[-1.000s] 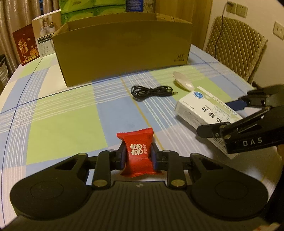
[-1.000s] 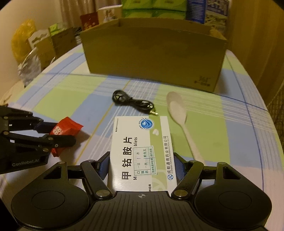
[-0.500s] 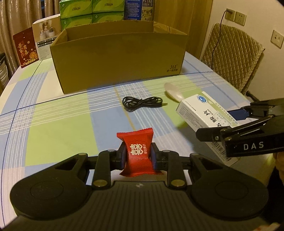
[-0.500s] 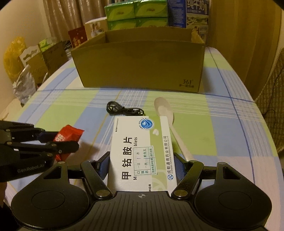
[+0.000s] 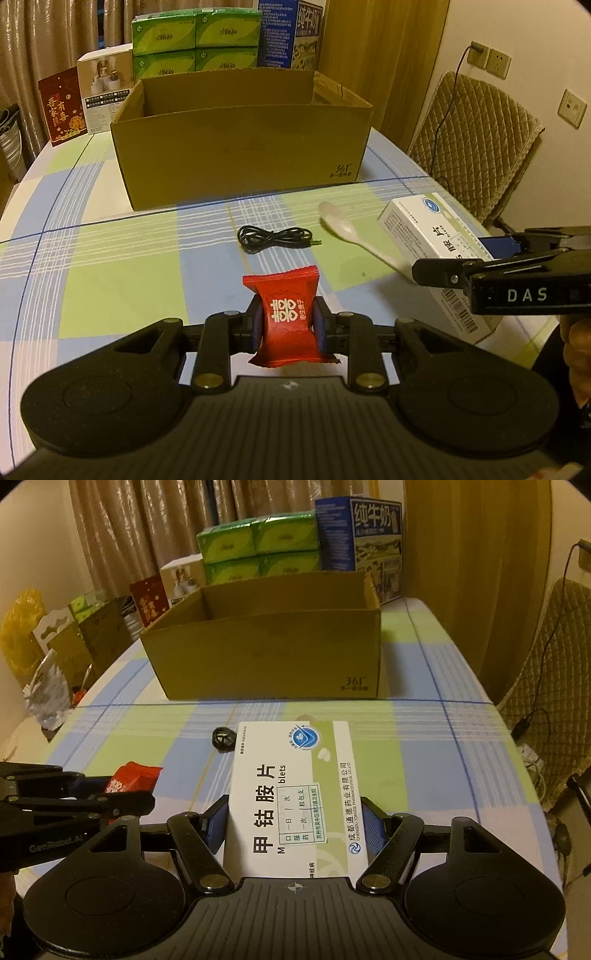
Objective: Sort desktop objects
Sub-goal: 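Carry the red packet and medicine box toward the cardboard box with both tools, then lower the red packet and white medicine box into the cardboard box with both tools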
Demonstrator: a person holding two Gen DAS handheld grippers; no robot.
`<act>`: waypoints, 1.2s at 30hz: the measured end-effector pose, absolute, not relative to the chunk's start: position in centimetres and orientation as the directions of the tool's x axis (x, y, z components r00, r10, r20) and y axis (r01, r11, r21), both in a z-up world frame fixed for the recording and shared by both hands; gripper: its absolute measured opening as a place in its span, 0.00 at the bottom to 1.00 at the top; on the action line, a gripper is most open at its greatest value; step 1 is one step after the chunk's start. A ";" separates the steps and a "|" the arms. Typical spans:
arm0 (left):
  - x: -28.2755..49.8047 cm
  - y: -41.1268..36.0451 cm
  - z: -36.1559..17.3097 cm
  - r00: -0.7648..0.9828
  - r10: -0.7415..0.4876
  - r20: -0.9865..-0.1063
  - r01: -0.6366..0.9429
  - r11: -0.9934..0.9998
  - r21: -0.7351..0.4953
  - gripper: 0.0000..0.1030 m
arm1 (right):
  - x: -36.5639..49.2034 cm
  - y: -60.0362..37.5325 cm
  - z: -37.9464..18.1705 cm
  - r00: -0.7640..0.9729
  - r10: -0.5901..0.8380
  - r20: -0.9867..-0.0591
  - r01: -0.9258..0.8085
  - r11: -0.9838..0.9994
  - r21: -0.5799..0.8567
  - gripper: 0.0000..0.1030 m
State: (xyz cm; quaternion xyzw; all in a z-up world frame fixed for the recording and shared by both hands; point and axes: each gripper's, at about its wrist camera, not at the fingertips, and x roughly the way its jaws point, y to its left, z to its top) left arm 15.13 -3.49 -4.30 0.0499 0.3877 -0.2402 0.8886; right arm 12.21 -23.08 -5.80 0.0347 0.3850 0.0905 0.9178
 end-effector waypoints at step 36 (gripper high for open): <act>16.1 -3.1 -0.2 0.621 -0.401 -0.673 0.449 0.886 -0.114 0.22 | 13.3 -23.7 -1.8 0.715 0.191 -0.672 -0.151 0.981 0.118 0.66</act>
